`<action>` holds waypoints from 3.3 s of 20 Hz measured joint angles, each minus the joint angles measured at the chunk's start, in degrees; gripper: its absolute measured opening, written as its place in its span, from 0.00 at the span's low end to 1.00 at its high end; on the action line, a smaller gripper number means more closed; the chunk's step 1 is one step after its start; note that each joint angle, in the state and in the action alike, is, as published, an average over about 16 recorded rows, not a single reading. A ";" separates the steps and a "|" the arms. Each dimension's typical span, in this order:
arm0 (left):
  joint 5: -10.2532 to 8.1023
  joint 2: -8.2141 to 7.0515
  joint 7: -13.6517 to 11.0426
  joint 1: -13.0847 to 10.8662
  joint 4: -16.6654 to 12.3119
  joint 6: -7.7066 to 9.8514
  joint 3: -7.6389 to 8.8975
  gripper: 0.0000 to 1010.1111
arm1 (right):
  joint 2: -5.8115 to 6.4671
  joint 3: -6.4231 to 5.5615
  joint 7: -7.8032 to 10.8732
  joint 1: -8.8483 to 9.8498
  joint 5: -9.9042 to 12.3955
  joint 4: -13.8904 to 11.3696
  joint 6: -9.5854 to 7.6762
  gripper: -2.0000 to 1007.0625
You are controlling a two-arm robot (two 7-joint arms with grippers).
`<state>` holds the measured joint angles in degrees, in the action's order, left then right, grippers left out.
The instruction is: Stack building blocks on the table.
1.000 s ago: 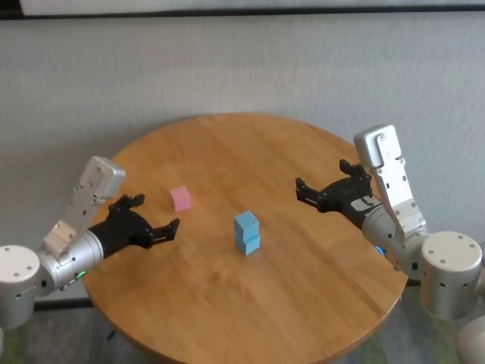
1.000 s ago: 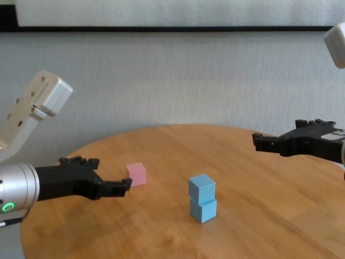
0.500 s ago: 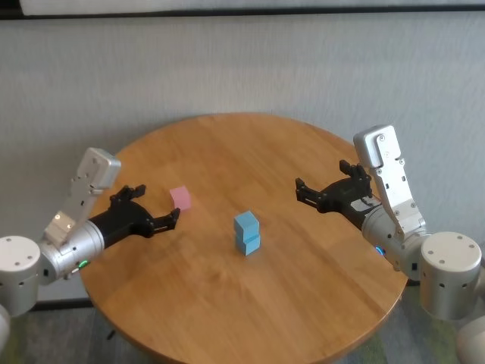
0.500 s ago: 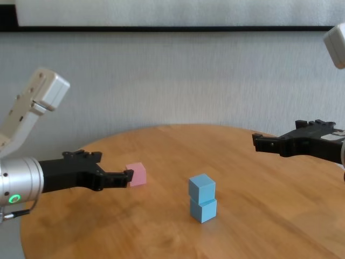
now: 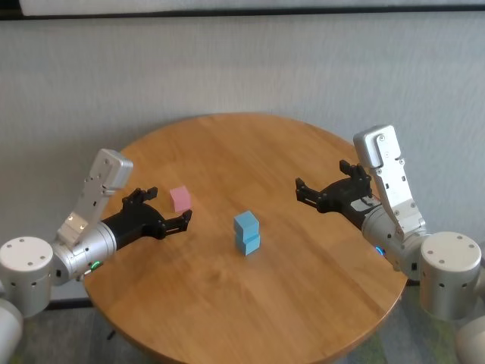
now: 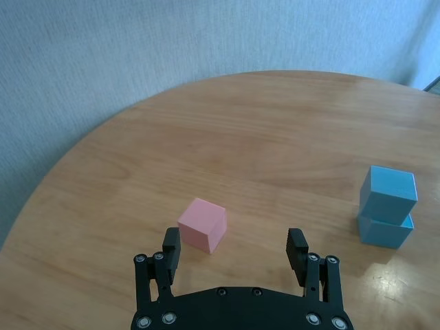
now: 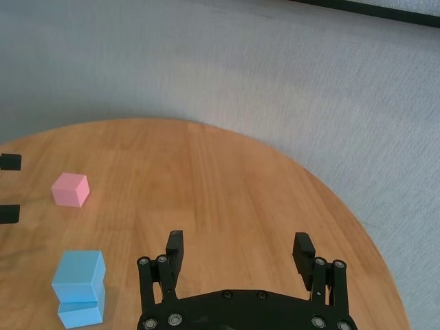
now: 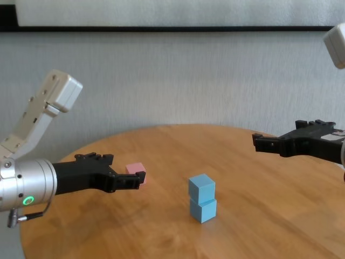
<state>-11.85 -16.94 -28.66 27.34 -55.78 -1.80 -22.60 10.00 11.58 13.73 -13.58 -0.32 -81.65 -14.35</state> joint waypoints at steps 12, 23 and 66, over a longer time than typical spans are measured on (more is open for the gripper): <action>1.13 1.63 2.40 0.85 1.53 2.10 -0.62 0.99 | -0.04 0.00 -0.01 0.00 0.00 0.00 -0.02 1.00; 2.52 3.32 2.84 3.05 5.48 1.46 -0.72 0.99 | -0.05 0.00 -0.01 0.00 0.00 0.00 -0.02 1.00; 5.90 9.33 0.81 12.78 25.89 -7.94 0.92 0.99 | -0.05 0.00 -0.01 0.00 0.00 0.00 -0.01 1.00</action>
<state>-5.95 -7.62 -27.84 40.12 -29.89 -9.74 -21.68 9.94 11.58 13.73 -13.58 -0.32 -81.65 -14.37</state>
